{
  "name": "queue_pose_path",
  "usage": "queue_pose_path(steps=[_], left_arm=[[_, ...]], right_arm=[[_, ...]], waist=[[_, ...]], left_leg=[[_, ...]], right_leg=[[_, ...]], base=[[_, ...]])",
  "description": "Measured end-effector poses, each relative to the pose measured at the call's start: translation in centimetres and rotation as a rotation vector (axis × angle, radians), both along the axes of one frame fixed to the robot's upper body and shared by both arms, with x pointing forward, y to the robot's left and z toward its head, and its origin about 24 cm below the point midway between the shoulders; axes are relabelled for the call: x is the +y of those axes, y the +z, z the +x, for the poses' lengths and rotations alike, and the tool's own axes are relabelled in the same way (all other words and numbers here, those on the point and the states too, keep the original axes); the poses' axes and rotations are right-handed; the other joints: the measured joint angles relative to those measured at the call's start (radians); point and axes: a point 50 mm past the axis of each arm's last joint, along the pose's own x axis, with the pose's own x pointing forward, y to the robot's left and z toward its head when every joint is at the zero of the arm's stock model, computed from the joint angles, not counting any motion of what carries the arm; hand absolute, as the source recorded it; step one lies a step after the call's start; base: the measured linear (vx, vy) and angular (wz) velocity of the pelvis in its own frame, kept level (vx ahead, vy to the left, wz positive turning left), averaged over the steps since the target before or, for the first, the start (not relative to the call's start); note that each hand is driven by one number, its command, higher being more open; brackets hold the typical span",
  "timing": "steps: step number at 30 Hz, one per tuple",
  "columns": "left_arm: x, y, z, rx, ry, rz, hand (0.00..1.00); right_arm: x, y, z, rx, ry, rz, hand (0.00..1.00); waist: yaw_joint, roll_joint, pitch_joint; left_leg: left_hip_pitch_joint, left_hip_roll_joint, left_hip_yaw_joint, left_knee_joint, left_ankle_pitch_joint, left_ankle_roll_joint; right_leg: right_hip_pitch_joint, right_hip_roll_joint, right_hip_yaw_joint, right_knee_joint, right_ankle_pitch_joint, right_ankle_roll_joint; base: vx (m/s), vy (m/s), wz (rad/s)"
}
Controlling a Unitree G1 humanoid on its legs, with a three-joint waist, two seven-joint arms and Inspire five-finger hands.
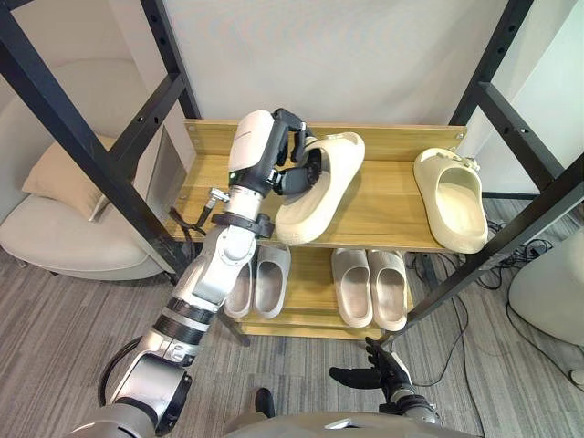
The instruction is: Organize the slippers on the shoe rack
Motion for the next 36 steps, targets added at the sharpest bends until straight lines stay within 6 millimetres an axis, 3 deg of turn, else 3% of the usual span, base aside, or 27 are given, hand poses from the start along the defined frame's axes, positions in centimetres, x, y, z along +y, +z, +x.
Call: queue_pose_path(steps=[9, 24, 25, 36], left_arm=[[-3.0, 0.5, -0.3, -0.013, -0.093, -0.010, 0.00], [-3.2, -0.8, 1.2, 0.069, -0.031, 0.021, 0.00], [-3.2, -0.8, 1.2, 0.069, -0.033, 0.020, 1.00], [-3.0, -1.4, 2.2, 0.093, 0.006, 0.052, 1.00]], right_arm=[[0.0, 0.2, 0.0, -0.014, -0.008, 0.001, 1.00], [-0.2, 0.4, 0.2, -0.030, -0.040, 0.016, 1.00], [-0.2, 0.5, 0.2, -0.031, -0.040, 0.016, 1.00], [0.0, 0.5, 0.4, -0.039, -0.044, 0.019, 1.00]], waist=[[-0.019, 0.015, -0.009], [-0.053, 0.017, -0.010], [-0.053, 0.017, -0.010], [-0.053, 0.008, 0.003]], left_leg=[[-0.006, 0.003, 0.006, 0.000, 0.000, 0.000], [-0.029, 0.009, 0.021, 0.000, 0.001, 0.000], [-0.031, 0.009, 0.021, 0.000, 0.001, 0.000], [-0.034, 0.010, 0.021, -0.005, 0.000, 0.000]], right_leg=[[-0.011, 0.001, 0.007, 0.003, 0.000, 0.000], [-0.048, 0.003, 0.027, 0.010, 0.001, 0.001], [-0.050, 0.003, 0.027, 0.010, 0.001, 0.001], [-0.050, 0.006, 0.022, 0.005, -0.001, -0.008]], base=[[-0.01, 0.001, -0.02], [-0.01, 0.002, -0.03], [0.00, 0.000, 0.00], [0.00, 0.000, 0.00]])
